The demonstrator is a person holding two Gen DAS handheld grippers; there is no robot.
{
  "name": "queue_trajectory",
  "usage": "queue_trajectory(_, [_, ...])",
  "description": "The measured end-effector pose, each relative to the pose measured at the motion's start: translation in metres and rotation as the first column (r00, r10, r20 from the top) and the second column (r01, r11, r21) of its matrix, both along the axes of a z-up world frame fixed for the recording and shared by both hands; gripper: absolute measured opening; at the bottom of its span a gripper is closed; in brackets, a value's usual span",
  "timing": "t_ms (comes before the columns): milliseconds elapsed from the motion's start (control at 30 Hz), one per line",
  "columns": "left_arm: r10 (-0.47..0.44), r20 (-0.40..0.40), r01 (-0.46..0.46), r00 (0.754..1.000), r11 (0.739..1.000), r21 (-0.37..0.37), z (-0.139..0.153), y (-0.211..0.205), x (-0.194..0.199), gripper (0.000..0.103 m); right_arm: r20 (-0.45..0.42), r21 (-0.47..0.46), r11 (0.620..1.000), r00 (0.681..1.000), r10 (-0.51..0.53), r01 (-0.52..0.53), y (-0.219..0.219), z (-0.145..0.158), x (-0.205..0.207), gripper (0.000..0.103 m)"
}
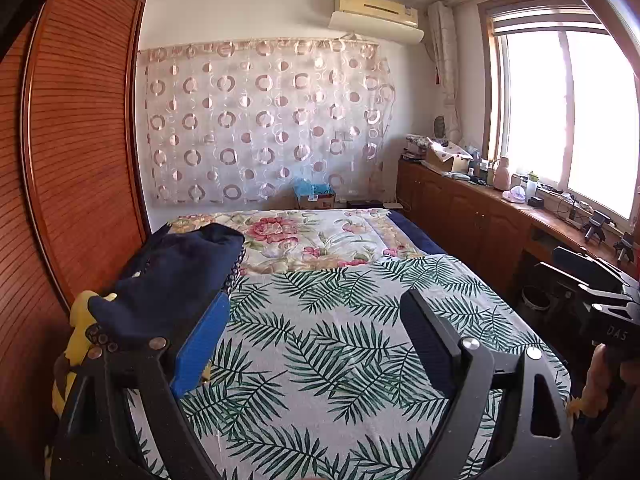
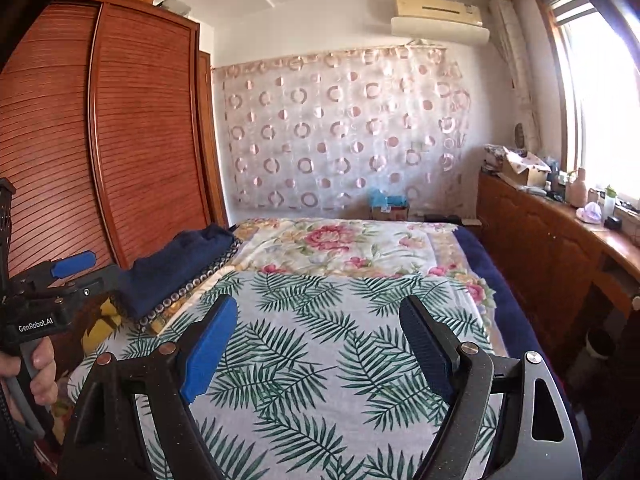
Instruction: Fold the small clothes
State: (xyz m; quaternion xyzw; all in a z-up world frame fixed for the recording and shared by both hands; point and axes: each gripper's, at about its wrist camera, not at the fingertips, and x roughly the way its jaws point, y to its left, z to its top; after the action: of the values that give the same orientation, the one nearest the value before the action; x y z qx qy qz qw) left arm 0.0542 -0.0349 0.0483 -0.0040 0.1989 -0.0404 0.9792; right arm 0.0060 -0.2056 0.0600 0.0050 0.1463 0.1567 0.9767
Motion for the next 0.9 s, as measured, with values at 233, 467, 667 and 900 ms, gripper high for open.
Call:
queue_trajectory(233, [0.017,0.013,-0.017,1.0,1.0,0.0,0.005,0.001,-0.002,0.088,0.025,-0.003,1.0,1.0,-0.006,0.006,0.008,-0.014,-0.011,0.085])
queue_trajectory(467, [0.031,0.004,-0.031,0.999,1.0,0.001,0.002,0.002,-0.003,0.088,0.021,0.004,1.0,1.0,-0.009,0.009,0.004,-0.024,-0.005,0.085])
queue_trajectory(667, [0.035,0.001,-0.035,0.999,0.999,0.004,0.001,0.003,-0.003,0.088,0.014,0.005,1.0,1.0,-0.009,0.008,0.0,-0.022,-0.001,0.085])
queue_trajectory(900, [0.038,-0.003,-0.038,0.999,0.999,0.001,0.0,0.005,-0.006,0.088,0.013,0.002,1.0,1.0,-0.004,0.004,-0.004,-0.023,0.0,0.085])
